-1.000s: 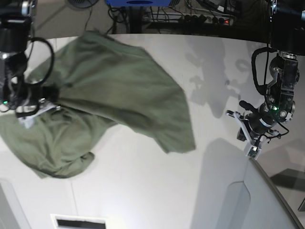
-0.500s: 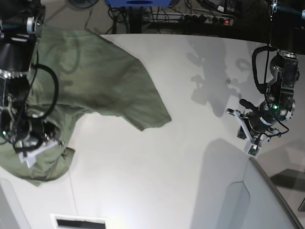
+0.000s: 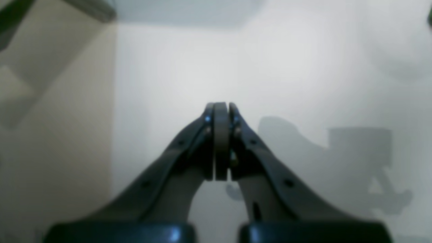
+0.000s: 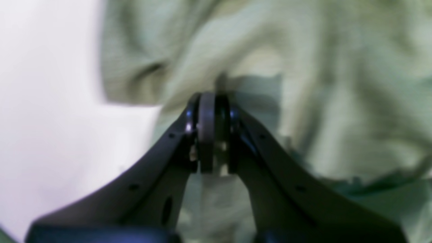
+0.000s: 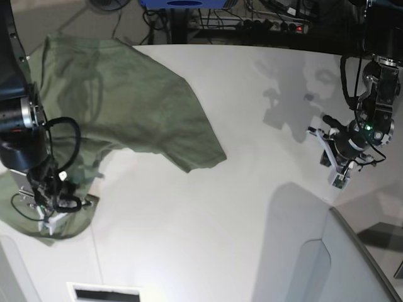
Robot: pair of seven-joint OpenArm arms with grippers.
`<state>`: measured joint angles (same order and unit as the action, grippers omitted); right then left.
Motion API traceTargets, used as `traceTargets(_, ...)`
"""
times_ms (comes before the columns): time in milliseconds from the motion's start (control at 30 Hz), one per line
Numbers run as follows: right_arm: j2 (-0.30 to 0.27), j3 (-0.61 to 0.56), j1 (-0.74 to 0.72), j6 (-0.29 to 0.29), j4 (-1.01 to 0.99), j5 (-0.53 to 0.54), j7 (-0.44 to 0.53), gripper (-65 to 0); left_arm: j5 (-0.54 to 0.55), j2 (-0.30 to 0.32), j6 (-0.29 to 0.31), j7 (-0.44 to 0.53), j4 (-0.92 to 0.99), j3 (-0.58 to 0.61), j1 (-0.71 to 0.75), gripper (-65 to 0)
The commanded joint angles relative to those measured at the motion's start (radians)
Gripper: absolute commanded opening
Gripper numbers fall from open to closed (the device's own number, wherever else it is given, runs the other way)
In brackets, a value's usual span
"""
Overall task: Layout the t-shirt on the table in an organized manner, then fold the t-shirt properly
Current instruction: 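Regrasp the shirt with the right gripper and lift it high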
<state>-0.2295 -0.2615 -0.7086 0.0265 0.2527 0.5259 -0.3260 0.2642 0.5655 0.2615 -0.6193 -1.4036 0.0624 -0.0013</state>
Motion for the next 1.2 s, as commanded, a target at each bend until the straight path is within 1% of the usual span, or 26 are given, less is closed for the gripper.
traceTargets(0, 0.002, -0.006, -0.046, -0.004, 0.015, 0.004, 0.028, -59.1, 0.005, 0.020, -0.008, 0.017, -0.015, -0.009, -0.015, -65.0)
traceTargets(100, 0.029, -0.014, -0.046, -0.006, 0.010, 0.001, 0.028, -59.1, 0.007, 0.020, -0.008, 0.017, -0.016, -0.009, -0.009, -65.0)
traceTargets(300, 0.146, -0.015, 0.013, -0.009, 0.007, 0.001, 0.011, -59.0, 0.007, 0.012, -0.008, 0.017, -0.023, -0.009, -0.010, -65.0)
traceTargets(400, 0.190, -0.015, 0.053, -0.009, 0.012, 0.000, 0.011, -59.1, 0.007, 0.012, -0.008, 0.017, -0.023, -0.009, -0.012, -65.0)
traceTargets(467, 0.207, -0.015, 0.065, -0.010, 0.012, 0.000, 0.009, -59.1, 0.007, 0.017, -0.008, 0.017, -0.023, -0.009, -0.010, -65.0)
traceTargets(500, 0.216, -0.015, 0.066, -0.023, 0.013, 0.000, 0.009, -59.3, 0.007, 0.018, -0.008, 0.017, -0.021, -0.009, -0.010, -65.0)
traceTargets(533, 0.224, -0.019, 0.066, -0.047, 0.023, -0.002, 0.008, -59.3, 0.007, 0.018, -0.008, 0.017, -0.019, -0.009, -0.009, -65.0)
traceTargets(567, 0.226, -0.034, 0.068, -0.076, 0.047, -0.002, 0.008, -59.4, 0.007, 0.020, -0.008, 0.017, -0.019, -0.009, -0.009, -65.0)
traceTargets(600, 0.226, -0.057, 0.068, -0.090, 0.073, -0.002, 0.000, -59.4, 0.007, 0.020, -0.008, 0.017, -0.016, -0.009, -0.009, -65.0)
traceTargets(633, 0.223, -0.077, 0.068, -0.089, 0.106, 0.000, -0.022, -59.4, 0.007, 0.020, -0.008, 0.017, -0.016, -0.009, -0.009, -65.0)
traceTargets(667, 0.219, -0.089, 0.066, -0.072, 0.133, 0.000, -0.048, -59.4, 0.007, 0.023, -0.008, 0.017, -0.016, -0.009, -0.009, -65.0)
traceTargets(800, 0.138, -0.031, 0.070, 0.065, 0.282, 0.003, -0.107, -59.4, 0.007, 0.034, -0.008, 0.019, -0.016, -0.009, 0.005, -65.0)
traceTargets(867, 0.097, 0.004, 0.077, 0.106, 0.348, 0.001, -0.134, -59.4, 0.007, 0.034, -0.008, 0.019, -0.015, -0.009, 0.007, -65.0)
traceTargets(933, 0.054, 0.034, 0.077, 0.128, 0.400, 0.001, -0.163, -59.4, 0.007, 0.034, -0.008, 0.019, -0.015, -0.009, 0.007, -65.0)
traceTargets(1033, -0.005, 0.086, 0.076, 0.154, 0.411, 0.001, -0.192, -59.4, 0.007, 0.032, -0.008, 0.019, -0.015, -0.009, 0.007, -65.0)
traceTargets(1100, -0.024, 0.113, 0.082, 0.163, 0.406, 0.001, -0.192, -59.4, 0.007, 0.027, -0.008, 0.019, -0.015, -0.009, 0.007, -65.0)
traceTargets(1167, -0.029, 0.121, 0.088, 0.165, 0.357, 0.001, -0.186, -59.4, 0.007, 0.023, -0.008, 0.019, -0.018, -0.009, 0.005, -65.0)
